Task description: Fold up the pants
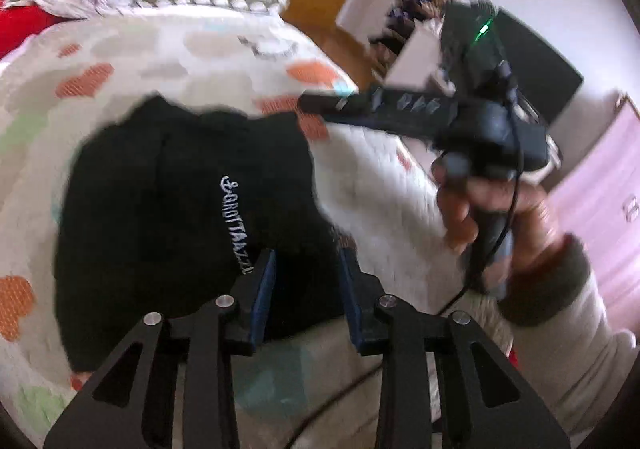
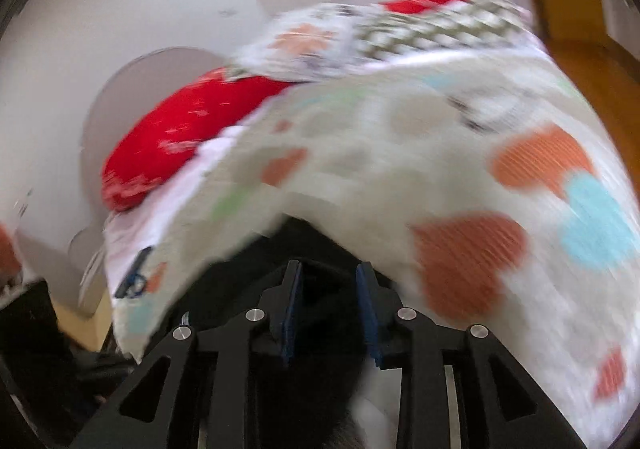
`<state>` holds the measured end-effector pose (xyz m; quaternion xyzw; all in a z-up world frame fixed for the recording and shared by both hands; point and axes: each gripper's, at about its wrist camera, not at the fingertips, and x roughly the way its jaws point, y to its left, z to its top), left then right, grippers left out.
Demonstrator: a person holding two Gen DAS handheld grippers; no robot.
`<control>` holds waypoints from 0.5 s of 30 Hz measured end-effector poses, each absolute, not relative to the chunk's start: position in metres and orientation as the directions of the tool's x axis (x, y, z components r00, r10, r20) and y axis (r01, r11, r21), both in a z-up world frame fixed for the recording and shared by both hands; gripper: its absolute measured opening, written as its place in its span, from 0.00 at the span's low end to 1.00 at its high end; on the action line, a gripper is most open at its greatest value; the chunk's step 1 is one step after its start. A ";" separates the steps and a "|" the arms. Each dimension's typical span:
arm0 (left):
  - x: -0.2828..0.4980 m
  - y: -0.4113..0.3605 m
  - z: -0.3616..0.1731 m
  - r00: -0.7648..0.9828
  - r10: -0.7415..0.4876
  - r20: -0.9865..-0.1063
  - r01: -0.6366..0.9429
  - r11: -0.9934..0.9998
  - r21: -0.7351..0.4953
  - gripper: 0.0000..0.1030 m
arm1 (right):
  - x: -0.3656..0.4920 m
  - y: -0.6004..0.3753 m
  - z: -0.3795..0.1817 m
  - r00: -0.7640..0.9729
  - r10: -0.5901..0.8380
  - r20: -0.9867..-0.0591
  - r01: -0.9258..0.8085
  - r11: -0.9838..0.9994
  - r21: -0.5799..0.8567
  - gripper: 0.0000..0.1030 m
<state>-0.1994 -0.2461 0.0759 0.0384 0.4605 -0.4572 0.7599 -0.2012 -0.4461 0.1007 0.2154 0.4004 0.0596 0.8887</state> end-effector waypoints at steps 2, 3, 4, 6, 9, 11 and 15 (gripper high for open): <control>-0.203 -0.233 0.087 0.143 -0.684 -0.716 0.755 0.543 -0.368 0.50 | -0.216 -0.457 0.101 0.682 0.270 -0.679 0.098 0.887 0.451 0.56; -0.200 -0.225 0.094 0.146 -0.694 -0.705 0.757 0.537 -0.372 0.56 | -0.222 -0.460 0.102 0.691 0.277 -0.667 0.102 0.877 0.470 0.63; -0.198 -0.218 0.101 0.156 -0.704 -0.692 0.756 0.536 -0.375 0.66 | -0.226 -0.460 0.103 0.698 0.292 -0.654 0.099 0.865 0.492 0.65; -0.190 -0.202 0.120 0.206 -0.721 -0.662 0.754 0.548 -0.363 0.72 | -0.228 -0.454 0.103 0.699 0.325 -0.637 0.074 0.853 0.516 0.71; -0.165 -0.183 0.130 0.319 -0.675 -0.665 0.732 0.621 -0.280 0.77 | -0.223 -0.437 0.098 0.691 0.371 -0.621 0.046 0.835 0.549 0.81; -0.155 -0.180 0.125 0.372 -0.618 -0.692 0.692 0.682 -0.237 0.77 | -0.213 -0.425 0.090 0.664 0.389 -0.639 0.046 0.831 0.554 0.82; -0.129 -0.177 0.097 0.359 -0.564 -0.744 0.606 0.747 -0.274 0.77 | -0.188 -0.395 0.081 0.615 0.355 -0.704 -0.010 0.897 0.442 0.18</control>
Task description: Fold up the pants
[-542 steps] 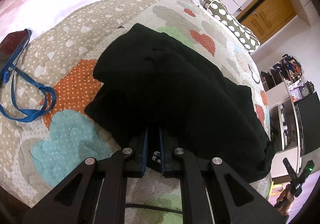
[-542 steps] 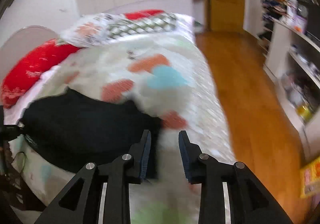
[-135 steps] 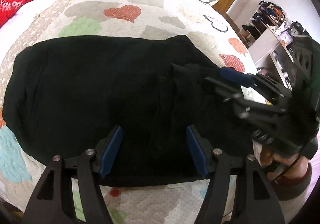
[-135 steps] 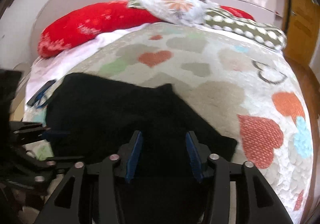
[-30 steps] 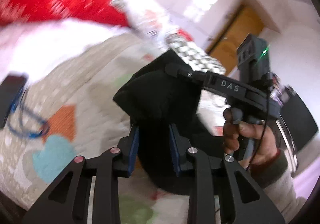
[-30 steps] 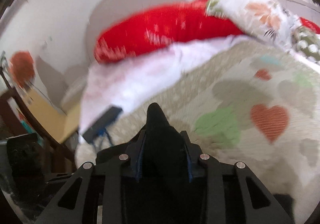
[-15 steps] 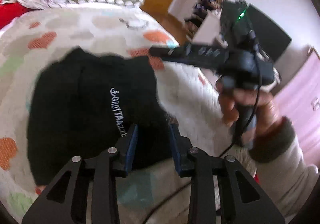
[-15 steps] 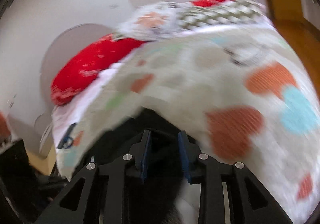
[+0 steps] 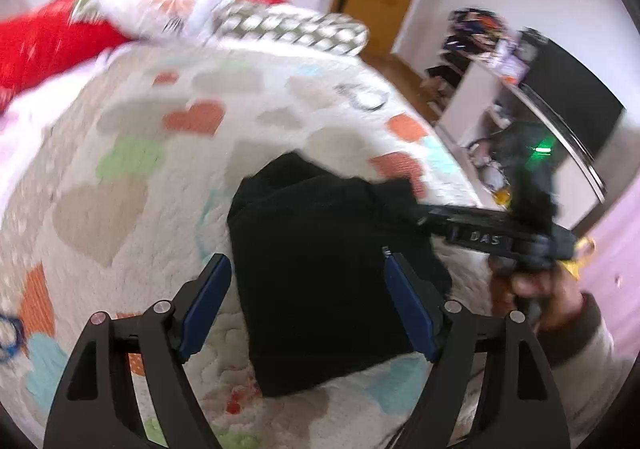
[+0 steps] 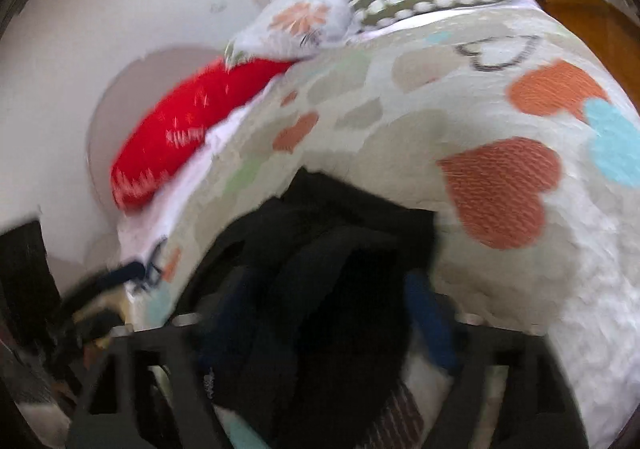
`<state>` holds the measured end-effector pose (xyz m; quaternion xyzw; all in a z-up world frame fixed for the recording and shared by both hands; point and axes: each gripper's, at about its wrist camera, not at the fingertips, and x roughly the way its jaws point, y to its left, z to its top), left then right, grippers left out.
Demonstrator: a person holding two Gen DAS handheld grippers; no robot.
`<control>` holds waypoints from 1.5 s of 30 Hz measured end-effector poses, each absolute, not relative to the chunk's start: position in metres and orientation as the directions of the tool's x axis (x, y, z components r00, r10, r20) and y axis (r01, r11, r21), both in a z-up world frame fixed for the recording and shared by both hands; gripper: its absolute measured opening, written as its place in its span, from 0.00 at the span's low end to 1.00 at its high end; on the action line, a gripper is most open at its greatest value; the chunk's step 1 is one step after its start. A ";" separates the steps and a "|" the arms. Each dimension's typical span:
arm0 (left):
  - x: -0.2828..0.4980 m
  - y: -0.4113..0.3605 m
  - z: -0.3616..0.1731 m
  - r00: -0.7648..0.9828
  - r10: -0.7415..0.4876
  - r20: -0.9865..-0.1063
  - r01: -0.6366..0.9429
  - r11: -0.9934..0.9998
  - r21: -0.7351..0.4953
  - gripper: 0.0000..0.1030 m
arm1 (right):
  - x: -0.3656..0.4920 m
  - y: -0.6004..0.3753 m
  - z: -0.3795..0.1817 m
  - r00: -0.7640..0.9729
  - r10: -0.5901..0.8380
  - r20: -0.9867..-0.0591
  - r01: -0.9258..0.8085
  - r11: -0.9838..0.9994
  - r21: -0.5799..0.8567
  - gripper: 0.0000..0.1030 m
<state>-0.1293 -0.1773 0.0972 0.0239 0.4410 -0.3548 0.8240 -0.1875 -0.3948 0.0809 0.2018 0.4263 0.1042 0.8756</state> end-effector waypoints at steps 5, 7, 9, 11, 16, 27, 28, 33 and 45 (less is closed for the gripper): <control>-0.136 -0.183 0.076 0.323 -0.590 -0.740 0.601 0.732 -0.321 0.77 | -0.204 -0.399 0.099 0.649 0.275 -0.709 -0.011 0.936 0.352 0.09; -0.136 -0.190 0.058 0.280 -0.565 -0.776 0.597 0.735 -0.320 0.77 | -0.210 -0.405 0.085 0.615 0.260 -0.744 0.013 0.941 0.339 0.09; -0.139 -0.195 0.046 0.266 -0.536 -0.801 0.594 0.746 -0.302 0.77 | -0.212 -0.408 0.074 0.589 0.256 -0.767 0.032 0.941 0.338 0.20; -0.139 -0.191 0.045 0.263 -0.550 -0.793 0.582 0.746 -0.324 0.77 | -0.213 -0.414 0.084 0.603 0.207 -0.771 0.067 0.949 0.307 0.38; -0.140 -0.186 0.045 0.254 -0.563 -0.786 0.568 0.745 -0.350 0.77 | -0.191 -0.405 0.137 0.692 0.261 -0.673 -0.061 0.950 0.306 0.42; -0.144 -0.184 0.037 0.237 -0.585 -0.776 0.544 0.741 -0.393 0.80 | -0.081 -0.301 0.078 0.407 0.280 -0.870 -0.353 0.926 0.133 0.32; -0.144 -0.184 0.035 0.231 -0.589 -0.775 0.543 0.739 -0.399 0.80 | -0.078 -0.297 0.074 0.403 0.258 -0.878 -0.353 0.929 0.111 0.22; -0.141 -0.184 0.033 0.211 -0.603 -0.769 0.540 0.728 -0.422 0.80 | -0.072 -0.295 0.077 0.444 0.219 -0.869 -0.365 0.930 0.048 0.00; -0.135 -0.190 0.028 0.204 -0.607 -0.768 0.531 0.728 -0.434 0.81 | -0.049 -0.323 0.085 0.483 0.243 -0.841 -0.248 0.959 0.135 0.00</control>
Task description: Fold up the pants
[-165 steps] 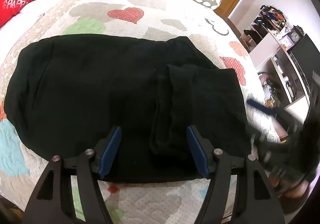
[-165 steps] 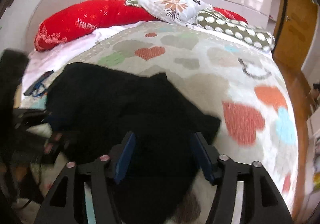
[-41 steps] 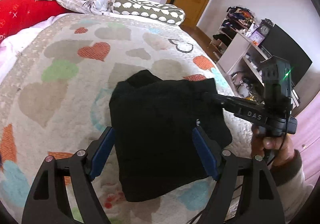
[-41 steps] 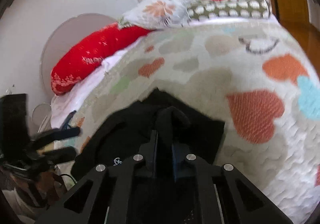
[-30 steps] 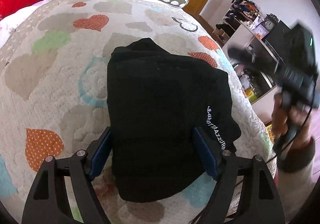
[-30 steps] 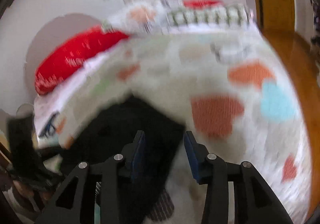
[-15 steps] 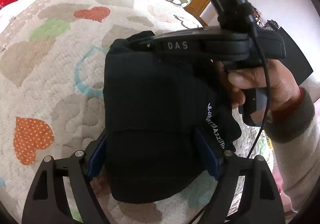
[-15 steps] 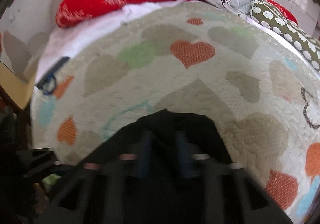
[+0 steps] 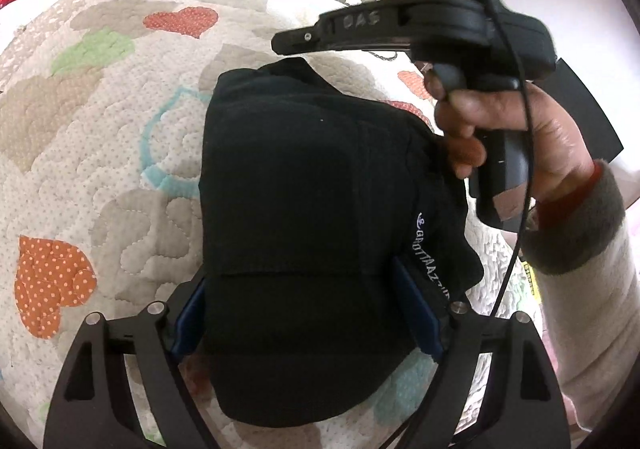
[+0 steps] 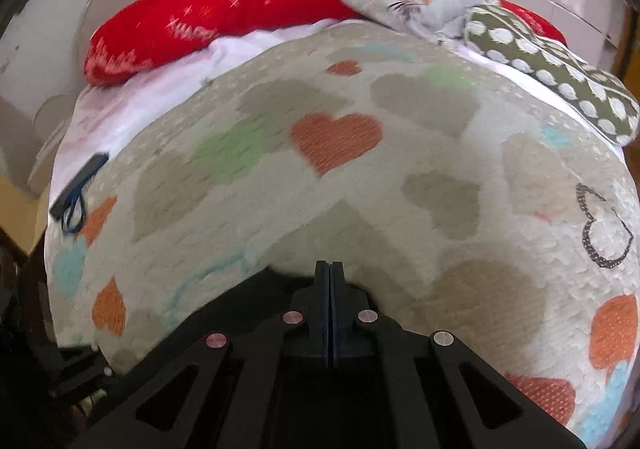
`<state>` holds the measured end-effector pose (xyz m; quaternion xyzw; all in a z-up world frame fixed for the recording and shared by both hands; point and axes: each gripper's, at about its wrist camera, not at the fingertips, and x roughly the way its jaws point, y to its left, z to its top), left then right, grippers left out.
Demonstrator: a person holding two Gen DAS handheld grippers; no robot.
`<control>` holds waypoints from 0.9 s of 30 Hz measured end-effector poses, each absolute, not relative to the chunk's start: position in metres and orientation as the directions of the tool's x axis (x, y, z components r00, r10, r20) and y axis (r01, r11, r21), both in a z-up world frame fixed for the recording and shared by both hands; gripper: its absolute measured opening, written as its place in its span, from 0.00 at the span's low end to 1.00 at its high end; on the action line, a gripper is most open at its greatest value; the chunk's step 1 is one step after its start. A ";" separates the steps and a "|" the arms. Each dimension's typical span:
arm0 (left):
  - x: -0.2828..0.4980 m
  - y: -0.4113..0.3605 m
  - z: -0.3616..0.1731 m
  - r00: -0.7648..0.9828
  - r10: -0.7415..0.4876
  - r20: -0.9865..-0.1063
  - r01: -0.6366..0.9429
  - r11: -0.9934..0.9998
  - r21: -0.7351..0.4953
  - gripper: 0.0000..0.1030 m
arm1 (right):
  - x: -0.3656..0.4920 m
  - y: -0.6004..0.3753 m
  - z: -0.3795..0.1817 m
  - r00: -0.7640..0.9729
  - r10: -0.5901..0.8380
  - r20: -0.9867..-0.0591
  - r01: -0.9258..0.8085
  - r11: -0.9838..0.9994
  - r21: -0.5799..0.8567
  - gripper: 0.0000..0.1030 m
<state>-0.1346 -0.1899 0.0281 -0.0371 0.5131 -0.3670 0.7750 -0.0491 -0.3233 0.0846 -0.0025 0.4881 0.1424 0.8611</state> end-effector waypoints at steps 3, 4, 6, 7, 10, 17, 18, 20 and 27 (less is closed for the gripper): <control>-0.135 -0.190 0.027 0.206 -0.608 -0.767 0.532 0.727 -0.433 0.81 | -0.053 -0.316 0.088 0.432 0.335 -0.837 -0.318 0.925 0.206 0.20; -0.134 -0.191 0.026 0.206 -0.608 -0.767 0.532 0.727 -0.434 0.81 | -0.054 -0.311 0.085 0.408 0.342 -0.847 -0.332 0.919 0.211 0.34; -0.134 -0.190 0.026 0.205 -0.609 -0.766 0.530 0.727 -0.437 0.81 | -0.053 -0.301 0.074 0.383 0.294 -0.875 -0.343 0.926 0.161 0.59; -0.134 -0.189 0.025 0.206 -0.610 -0.765 0.529 0.727 -0.438 0.82 | -0.053 -0.298 0.068 0.374 0.271 -0.887 -0.348 0.927 0.136 0.56; -0.132 -0.186 0.025 0.195 -0.614 -0.765 0.523 0.725 -0.448 0.81 | -0.055 -0.292 0.063 0.378 0.243 -0.893 -0.370 0.924 0.095 0.03; -0.133 -0.188 0.022 0.216 -0.600 -0.770 0.526 0.736 -0.426 0.83 | -0.048 -0.301 0.070 0.505 0.139 -0.852 -0.277 0.961 -0.007 0.00; -0.134 -0.188 0.022 0.219 -0.596 -0.772 0.529 0.738 -0.419 0.83 | -0.045 -0.305 0.063 0.484 0.168 -0.859 -0.266 0.963 0.038 0.00; -0.134 -0.187 0.024 0.213 -0.596 -0.774 0.531 0.736 -0.421 0.83 | -0.049 -0.315 0.061 0.489 0.215 -0.845 -0.239 0.965 0.108 0.00; -0.137 -0.170 0.066 0.317 -0.577 -0.752 0.572 0.749 -0.334 0.83 | -0.118 -0.354 0.126 0.612 0.158 -0.775 -0.167 0.983 0.069 0.45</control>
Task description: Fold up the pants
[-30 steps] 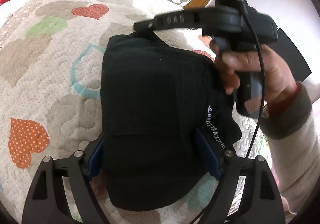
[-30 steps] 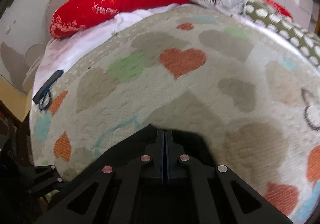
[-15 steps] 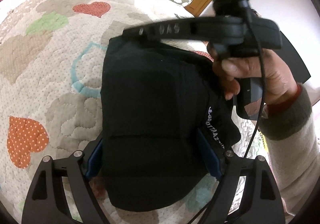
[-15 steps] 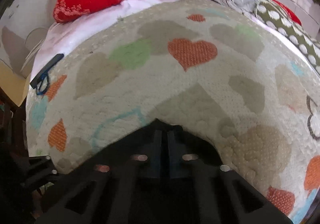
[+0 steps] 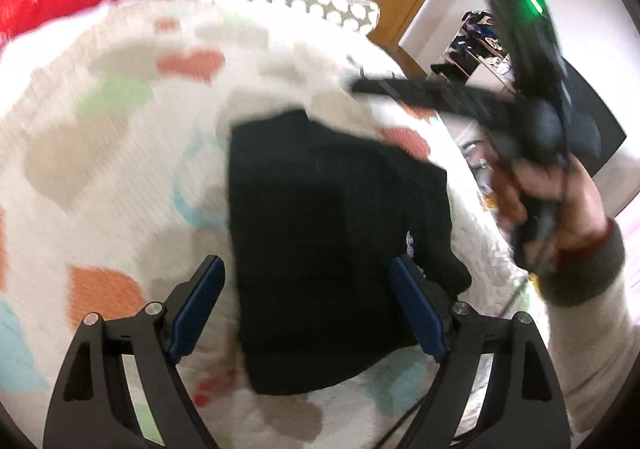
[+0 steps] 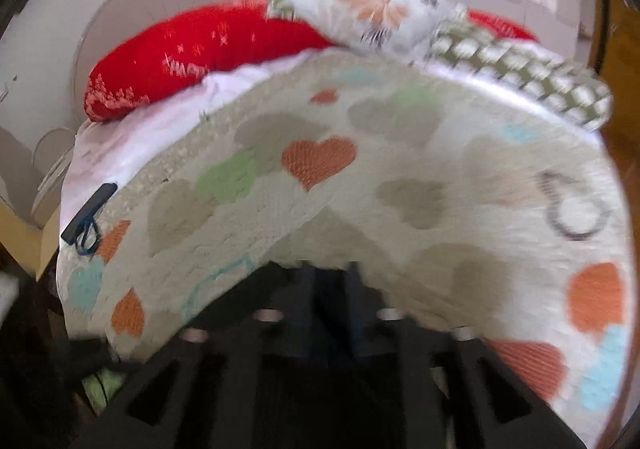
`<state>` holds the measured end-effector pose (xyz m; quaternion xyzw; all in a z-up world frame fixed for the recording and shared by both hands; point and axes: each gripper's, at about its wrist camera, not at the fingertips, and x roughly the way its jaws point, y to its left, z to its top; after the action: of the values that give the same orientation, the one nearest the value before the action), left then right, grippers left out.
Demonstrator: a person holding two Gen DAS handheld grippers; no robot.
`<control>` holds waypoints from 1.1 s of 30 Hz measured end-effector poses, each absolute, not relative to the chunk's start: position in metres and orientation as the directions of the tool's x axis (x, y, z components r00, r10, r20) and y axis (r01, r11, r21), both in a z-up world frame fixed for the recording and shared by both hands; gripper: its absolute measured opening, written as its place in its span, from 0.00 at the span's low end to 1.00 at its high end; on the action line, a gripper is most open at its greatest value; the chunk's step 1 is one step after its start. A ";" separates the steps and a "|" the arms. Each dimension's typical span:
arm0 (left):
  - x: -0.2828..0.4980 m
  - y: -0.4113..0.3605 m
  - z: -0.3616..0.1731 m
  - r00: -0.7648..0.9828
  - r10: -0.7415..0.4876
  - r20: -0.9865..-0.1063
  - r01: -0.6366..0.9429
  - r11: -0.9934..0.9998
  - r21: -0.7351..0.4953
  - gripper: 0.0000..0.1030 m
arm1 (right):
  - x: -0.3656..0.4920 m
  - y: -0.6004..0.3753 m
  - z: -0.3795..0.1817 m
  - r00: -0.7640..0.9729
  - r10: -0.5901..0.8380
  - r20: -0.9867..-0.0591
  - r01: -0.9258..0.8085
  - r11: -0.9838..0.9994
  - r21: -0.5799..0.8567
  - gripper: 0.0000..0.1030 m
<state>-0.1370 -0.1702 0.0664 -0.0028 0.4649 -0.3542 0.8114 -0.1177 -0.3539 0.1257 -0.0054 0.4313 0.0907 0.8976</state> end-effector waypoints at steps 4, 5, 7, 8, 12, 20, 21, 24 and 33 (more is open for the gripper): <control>-0.125 -0.172 0.074 0.360 -0.536 -0.763 0.566 0.776 -0.278 0.83 | -0.158 -0.367 0.134 0.630 0.116 -0.768 -0.119 0.992 0.052 0.45; -0.122 -0.175 0.074 0.364 -0.527 -0.768 0.559 0.783 -0.272 0.83 | -0.167 -0.367 0.132 0.630 0.123 -0.767 -0.112 0.991 0.066 0.45; -0.116 -0.182 0.072 0.376 -0.517 -0.769 0.557 0.789 -0.258 0.83 | -0.182 -0.364 0.122 0.622 0.141 -0.770 -0.111 0.990 0.091 0.41; -0.116 -0.188 0.071 0.381 -0.503 -0.776 0.556 0.795 -0.243 0.83 | -0.187 -0.363 0.118 0.616 0.149 -0.773 -0.114 0.989 0.099 0.37; -0.115 -0.211 0.056 0.328 -0.484 -0.811 0.577 0.783 -0.234 0.83 | -0.187 -0.361 0.090 0.596 0.106 -0.796 -0.089 0.994 0.065 0.24; -0.116 -0.218 0.045 0.320 -0.461 -0.828 0.562 0.796 -0.226 0.84 | -0.189 -0.376 0.082 0.601 0.152 -0.785 -0.055 0.987 0.149 0.25; -0.116 -0.218 0.046 0.322 -0.459 -0.828 0.561 0.797 -0.223 0.84 | -0.191 -0.376 0.084 0.603 0.152 -0.783 -0.052 0.987 0.152 0.28; -0.120 -0.215 0.051 0.340 -0.454 -0.824 0.555 0.804 -0.214 0.84 | -0.201 -0.374 0.099 0.619 0.144 -0.772 -0.041 0.988 0.151 0.29; -0.146 -0.208 0.072 0.421 -0.442 -0.792 0.569 0.809 -0.149 0.84 | -0.236 -0.365 0.114 0.636 0.139 -0.759 -0.027 0.987 0.158 0.46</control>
<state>-0.1460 -0.2080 0.0716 0.0709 0.4462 -0.3009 0.8399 -0.2365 -0.3650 0.1140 0.0659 0.4244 0.0458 0.9019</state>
